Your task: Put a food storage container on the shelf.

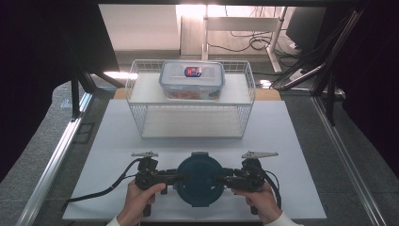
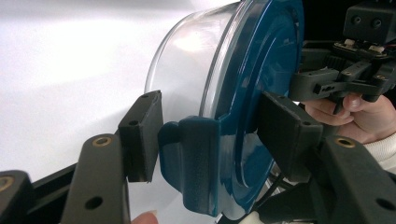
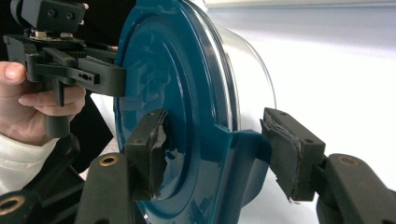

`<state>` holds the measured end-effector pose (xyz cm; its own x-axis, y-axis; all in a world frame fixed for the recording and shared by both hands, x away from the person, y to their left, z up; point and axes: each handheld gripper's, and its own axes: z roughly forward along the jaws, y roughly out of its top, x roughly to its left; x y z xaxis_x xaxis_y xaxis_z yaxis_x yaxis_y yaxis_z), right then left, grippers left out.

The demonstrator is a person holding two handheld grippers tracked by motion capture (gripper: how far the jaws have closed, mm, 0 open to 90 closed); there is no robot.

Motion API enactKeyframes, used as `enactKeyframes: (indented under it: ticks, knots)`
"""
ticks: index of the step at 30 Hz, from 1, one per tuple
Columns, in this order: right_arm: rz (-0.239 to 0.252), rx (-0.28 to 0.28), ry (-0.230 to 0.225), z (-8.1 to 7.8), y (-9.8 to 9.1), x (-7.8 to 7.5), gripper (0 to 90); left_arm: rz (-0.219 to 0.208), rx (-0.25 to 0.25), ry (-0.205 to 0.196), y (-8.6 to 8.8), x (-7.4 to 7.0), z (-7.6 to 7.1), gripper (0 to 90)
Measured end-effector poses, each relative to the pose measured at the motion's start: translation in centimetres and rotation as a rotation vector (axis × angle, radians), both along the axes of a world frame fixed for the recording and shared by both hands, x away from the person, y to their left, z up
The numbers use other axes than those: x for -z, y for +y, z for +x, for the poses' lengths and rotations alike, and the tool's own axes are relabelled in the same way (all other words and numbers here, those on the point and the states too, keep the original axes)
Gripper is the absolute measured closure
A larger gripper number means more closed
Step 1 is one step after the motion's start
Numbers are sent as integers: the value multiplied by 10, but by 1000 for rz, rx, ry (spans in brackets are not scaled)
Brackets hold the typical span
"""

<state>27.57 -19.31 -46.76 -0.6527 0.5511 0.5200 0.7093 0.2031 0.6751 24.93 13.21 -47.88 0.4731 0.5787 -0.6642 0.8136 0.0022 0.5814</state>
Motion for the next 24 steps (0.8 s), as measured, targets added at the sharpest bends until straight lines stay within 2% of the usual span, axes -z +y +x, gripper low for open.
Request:
enactKeyframes:
  ticks: [7, 11, 15, 19, 24]
  knots:
    - [1, -4, -30, 7, 3, -14, 418, -5, -7, -35, 2, -12, 5, 411]
    - [-3, -7, -48, 13, 5, -27, 418, -4, -8, -53, 4, -22, 10, 412]
    - [1, -7, -69, 20, 7, -39, 418, -7, -16, -80, 7, -37, 17, 413]
    - [2, -9, -81, 25, 9, -48, 418, -15, -19, -92, 10, -45, 21, 416]
    - [7, -14, -106, 35, 12, -68, 419, -22, -28, -118, 12, -65, 30, 419]
